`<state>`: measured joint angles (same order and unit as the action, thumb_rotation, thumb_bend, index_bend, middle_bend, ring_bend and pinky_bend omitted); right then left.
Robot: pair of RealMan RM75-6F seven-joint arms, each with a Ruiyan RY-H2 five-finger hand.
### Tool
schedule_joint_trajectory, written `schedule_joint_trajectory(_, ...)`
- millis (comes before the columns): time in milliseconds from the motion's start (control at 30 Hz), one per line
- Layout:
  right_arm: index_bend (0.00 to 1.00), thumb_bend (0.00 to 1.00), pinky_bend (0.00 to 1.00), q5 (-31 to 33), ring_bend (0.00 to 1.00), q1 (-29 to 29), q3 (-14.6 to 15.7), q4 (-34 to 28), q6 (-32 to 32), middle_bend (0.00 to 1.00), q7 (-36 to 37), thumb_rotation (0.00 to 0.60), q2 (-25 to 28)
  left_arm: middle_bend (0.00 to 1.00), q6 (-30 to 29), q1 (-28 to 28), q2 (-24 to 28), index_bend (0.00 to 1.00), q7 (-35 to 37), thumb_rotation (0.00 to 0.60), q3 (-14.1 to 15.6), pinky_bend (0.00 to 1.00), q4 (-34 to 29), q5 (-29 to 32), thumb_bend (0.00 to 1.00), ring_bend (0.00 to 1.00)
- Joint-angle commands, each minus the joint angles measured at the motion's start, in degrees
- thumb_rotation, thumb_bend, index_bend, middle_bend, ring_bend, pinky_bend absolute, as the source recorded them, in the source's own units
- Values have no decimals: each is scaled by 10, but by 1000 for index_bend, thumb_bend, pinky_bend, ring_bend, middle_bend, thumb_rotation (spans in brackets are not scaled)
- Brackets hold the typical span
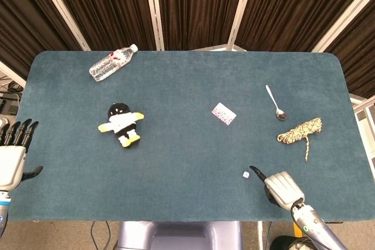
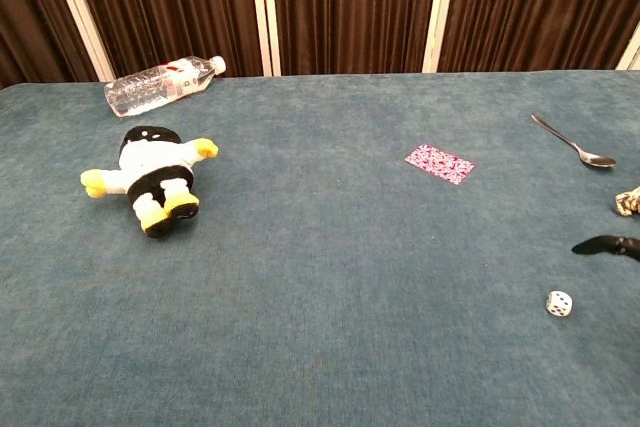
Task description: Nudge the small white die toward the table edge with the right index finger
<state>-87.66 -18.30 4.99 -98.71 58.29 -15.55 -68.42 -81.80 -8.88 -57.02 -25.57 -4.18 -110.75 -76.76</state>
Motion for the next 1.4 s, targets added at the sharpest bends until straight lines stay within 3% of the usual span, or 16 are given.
schedule_joint_trajectory(33, 0, 811, 1000, -2, 752, -1, 5, -1, -5, 787, -2, 600, -2, 0, 0, -1, -1, 0, -1, 600, 0, 0, 0, 0, 0, 0)
schedule_joint_trajectory(600, 0, 812, 1000, 18, 752, -12, 16, 28, -35, 787, -9, 600, -34, 0, -1, -2, -3, 0, -4, 600, 4, 0, 0, 0, 0, 0)
schedule_joint_trajectory(1400, 0, 811, 1000, 30, 752, -23, 27, 33, -52, 789, -18, 600, -39, 0, 2, -6, -7, 0, -12, 600, 5, 0, 1, 10, 0, 0)
